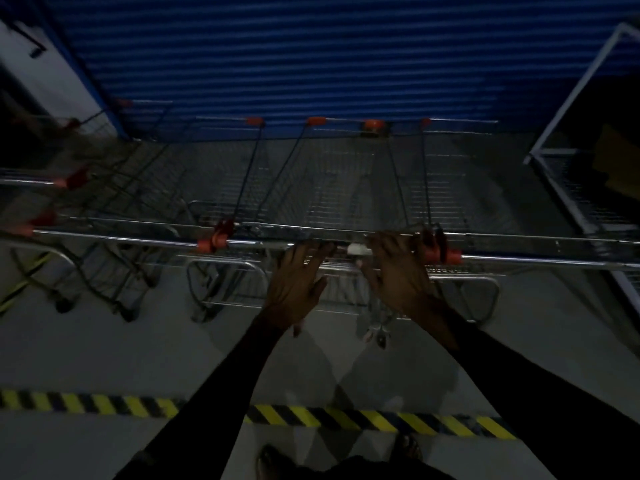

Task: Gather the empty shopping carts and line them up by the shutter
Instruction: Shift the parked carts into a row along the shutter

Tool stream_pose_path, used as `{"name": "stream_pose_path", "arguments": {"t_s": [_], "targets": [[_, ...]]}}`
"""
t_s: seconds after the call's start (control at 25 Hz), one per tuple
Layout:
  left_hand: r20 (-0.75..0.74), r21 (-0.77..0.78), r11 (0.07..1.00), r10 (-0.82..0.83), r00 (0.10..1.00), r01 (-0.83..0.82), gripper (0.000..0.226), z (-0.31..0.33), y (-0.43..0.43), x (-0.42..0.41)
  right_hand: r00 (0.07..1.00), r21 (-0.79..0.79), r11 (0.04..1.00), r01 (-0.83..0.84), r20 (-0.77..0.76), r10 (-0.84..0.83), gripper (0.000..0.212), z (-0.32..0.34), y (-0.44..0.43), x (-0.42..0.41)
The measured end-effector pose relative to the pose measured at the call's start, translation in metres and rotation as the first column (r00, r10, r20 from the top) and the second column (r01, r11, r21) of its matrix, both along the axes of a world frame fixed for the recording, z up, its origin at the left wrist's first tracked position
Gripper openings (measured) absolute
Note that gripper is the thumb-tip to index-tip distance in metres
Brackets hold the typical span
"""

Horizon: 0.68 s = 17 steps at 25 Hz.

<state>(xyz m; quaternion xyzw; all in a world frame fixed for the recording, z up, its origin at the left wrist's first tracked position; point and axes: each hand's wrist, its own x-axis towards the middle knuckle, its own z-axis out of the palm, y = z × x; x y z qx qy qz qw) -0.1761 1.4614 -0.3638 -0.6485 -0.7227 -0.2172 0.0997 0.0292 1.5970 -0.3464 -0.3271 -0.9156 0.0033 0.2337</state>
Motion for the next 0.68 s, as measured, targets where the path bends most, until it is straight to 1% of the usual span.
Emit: {"name": "stream_pose_path", "arguments": {"t_s": [0.16,0.32,0.4,0.48,0.6,0.68], "targets": [[-0.071,0.012,0.991,0.131,0.989,-0.131,0.061,0.002,-0.063,-0.09,1.0,-0.029,0.999,-0.014,0.021,0.015,0.048,-0.005,-0.052,-0.088],[-0.081,-0.026,0.968,0.246,0.966,-0.249,0.062,0.008,-0.115,-0.179,0.997,-0.087,0.996,-0.016,0.077,0.023,0.056,-0.008,-0.101,-0.175],[-0.079,-0.044,0.969,0.241,0.967,-0.245,0.058,0.009,-0.125,-0.212,0.99,-0.105,0.991,-0.079,0.107,0.091,0.061,0.001,-0.117,-0.211],[-0.082,-0.109,0.97,0.21,0.974,-0.218,0.057,0.008,-0.123,-0.233,0.98,-0.144,0.982,-0.119,0.142,0.139,0.07,0.012,-0.125,-0.244],[-0.073,-0.184,0.973,0.129,0.989,-0.141,0.058,0.007,-0.104,-0.246,0.962,-0.217,0.961,-0.169,0.176,0.209,0.079,0.01,-0.118,-0.282],[-0.068,-0.195,0.975,0.093,0.993,-0.105,0.057,0.008,-0.092,-0.253,0.949,-0.248,0.944,-0.218,0.171,0.265,0.083,0.004,-0.108,-0.298]]}}
